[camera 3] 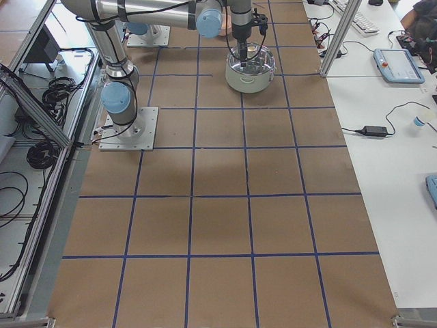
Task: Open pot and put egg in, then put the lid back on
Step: 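Move the left gripper down toward the egg in the pink bowl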
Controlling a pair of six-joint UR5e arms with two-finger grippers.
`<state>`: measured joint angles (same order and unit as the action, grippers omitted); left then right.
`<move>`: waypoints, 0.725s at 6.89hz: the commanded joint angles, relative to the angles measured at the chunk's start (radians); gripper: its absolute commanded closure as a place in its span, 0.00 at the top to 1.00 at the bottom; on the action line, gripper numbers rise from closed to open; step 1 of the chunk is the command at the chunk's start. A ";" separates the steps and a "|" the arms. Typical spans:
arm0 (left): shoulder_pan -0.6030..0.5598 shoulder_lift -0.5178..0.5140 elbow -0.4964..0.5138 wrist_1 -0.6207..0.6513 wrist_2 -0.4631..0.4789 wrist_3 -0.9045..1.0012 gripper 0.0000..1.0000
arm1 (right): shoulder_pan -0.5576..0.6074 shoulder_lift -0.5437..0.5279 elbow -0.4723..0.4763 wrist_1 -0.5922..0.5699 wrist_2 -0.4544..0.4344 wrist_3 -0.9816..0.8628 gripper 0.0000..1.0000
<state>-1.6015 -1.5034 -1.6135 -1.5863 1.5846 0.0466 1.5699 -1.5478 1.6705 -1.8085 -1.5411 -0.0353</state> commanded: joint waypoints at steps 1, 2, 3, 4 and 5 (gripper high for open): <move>0.000 0.000 0.000 0.000 0.000 0.001 1.00 | -0.004 0.000 0.008 -0.002 0.001 0.000 1.00; 0.000 0.000 0.000 0.000 -0.001 0.001 1.00 | 0.001 0.000 0.009 -0.002 0.001 0.002 1.00; 0.005 0.000 0.000 -0.001 0.000 0.009 1.00 | -0.001 0.000 0.009 -0.002 0.001 0.000 1.00; 0.009 0.000 -0.002 -0.001 0.000 0.013 1.00 | -0.001 0.000 0.008 -0.002 0.001 0.002 1.00; 0.049 -0.001 -0.006 -0.014 0.000 0.016 1.00 | -0.001 0.000 0.009 -0.003 0.001 0.000 1.00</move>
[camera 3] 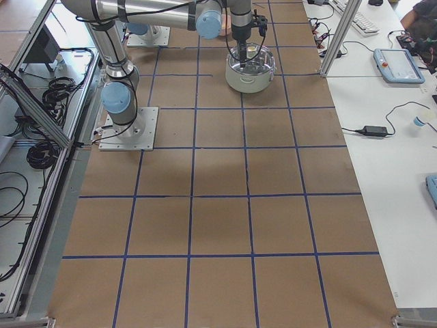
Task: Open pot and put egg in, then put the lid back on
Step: 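Move the left gripper down toward the egg in the pink bowl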
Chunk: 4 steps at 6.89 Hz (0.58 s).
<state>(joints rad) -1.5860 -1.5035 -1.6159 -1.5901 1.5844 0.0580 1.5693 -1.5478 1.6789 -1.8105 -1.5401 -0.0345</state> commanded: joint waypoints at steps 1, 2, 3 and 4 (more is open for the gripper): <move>0.102 -0.006 -0.062 -0.011 -0.006 0.020 1.00 | -0.002 0.000 -0.001 -0.001 0.000 0.001 1.00; 0.163 -0.007 -0.149 0.016 -0.004 0.029 1.00 | 0.000 0.000 0.001 -0.001 0.000 -0.001 1.00; 0.232 -0.026 -0.209 0.063 -0.003 0.045 0.99 | -0.003 0.000 0.001 -0.001 0.000 -0.001 1.00; 0.266 -0.065 -0.272 0.138 -0.007 0.052 0.99 | -0.002 0.000 0.001 -0.001 0.000 -0.001 1.00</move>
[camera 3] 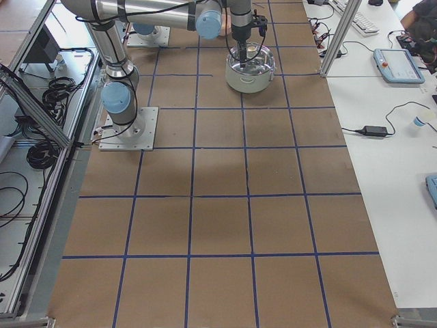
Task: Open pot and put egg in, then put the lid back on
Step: 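Move the left gripper down toward the egg in the pink bowl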
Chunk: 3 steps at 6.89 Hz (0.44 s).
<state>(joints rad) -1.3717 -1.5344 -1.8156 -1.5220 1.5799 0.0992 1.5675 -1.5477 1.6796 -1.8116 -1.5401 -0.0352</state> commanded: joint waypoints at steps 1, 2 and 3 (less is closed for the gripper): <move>0.066 -0.062 -0.124 0.189 0.003 0.066 0.99 | 0.000 0.000 0.000 0.000 0.000 0.000 1.00; 0.118 -0.090 -0.155 0.232 0.003 0.179 0.96 | 0.000 0.000 0.000 0.000 0.000 0.001 1.00; 0.166 -0.133 -0.187 0.296 0.012 0.210 0.97 | 0.003 0.000 0.000 0.000 0.002 0.001 1.00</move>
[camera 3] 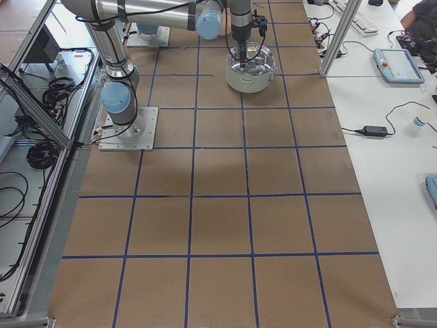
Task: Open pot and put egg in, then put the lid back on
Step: 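Lower the left gripper around the egg and close on it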
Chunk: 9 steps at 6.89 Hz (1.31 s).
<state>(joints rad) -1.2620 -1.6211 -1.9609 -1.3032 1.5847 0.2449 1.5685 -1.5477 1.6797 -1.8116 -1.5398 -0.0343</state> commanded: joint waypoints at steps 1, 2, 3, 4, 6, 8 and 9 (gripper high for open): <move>0.052 -0.081 -0.047 0.106 0.055 0.044 0.96 | 0.001 0.000 0.000 0.000 0.000 0.001 1.00; 0.050 -0.111 -0.052 0.107 0.052 -0.049 0.95 | 0.001 0.000 0.000 0.000 0.000 -0.001 1.00; 0.044 -0.115 -0.061 0.105 0.051 -0.123 0.95 | 0.001 0.000 0.000 0.000 0.001 0.001 1.00; 0.024 -0.117 -0.062 0.108 0.049 -0.157 0.95 | 0.001 0.001 0.000 0.000 0.000 0.001 1.00; -0.013 -0.126 -0.050 0.117 0.054 -0.203 0.96 | 0.002 0.000 0.000 -0.003 0.001 0.001 1.00; -0.014 -0.149 -0.055 0.156 0.051 -0.202 1.00 | -0.001 0.001 0.001 -0.003 0.000 0.001 1.00; -0.014 -0.154 -0.052 0.159 0.048 -0.202 1.00 | -0.001 0.001 0.002 -0.003 0.000 0.001 1.00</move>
<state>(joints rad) -1.2755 -1.7688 -2.0140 -1.1508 1.6350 0.0432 1.5681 -1.5464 1.6807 -1.8147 -1.5400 -0.0337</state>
